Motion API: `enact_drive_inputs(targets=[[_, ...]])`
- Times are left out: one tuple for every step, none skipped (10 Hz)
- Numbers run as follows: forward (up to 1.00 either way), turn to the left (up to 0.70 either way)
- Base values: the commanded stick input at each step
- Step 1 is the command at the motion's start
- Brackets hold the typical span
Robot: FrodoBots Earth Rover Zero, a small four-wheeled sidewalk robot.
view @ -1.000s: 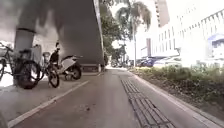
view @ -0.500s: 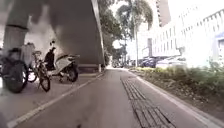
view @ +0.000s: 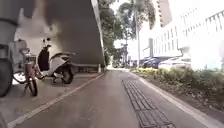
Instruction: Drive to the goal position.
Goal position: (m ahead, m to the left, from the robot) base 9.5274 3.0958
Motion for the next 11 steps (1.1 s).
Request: enact_drive_inputs(targets=[[0.7, 0.01], [0.7, 0.12], [0.7, 0.12], [0.7, 0.04], [0.7, 0.02], [0.7, 0.0], [0.7, 0.0], [0.7, 0.0], [0.7, 0.0], [0.7, 0.0], [0.7, 0.0]])
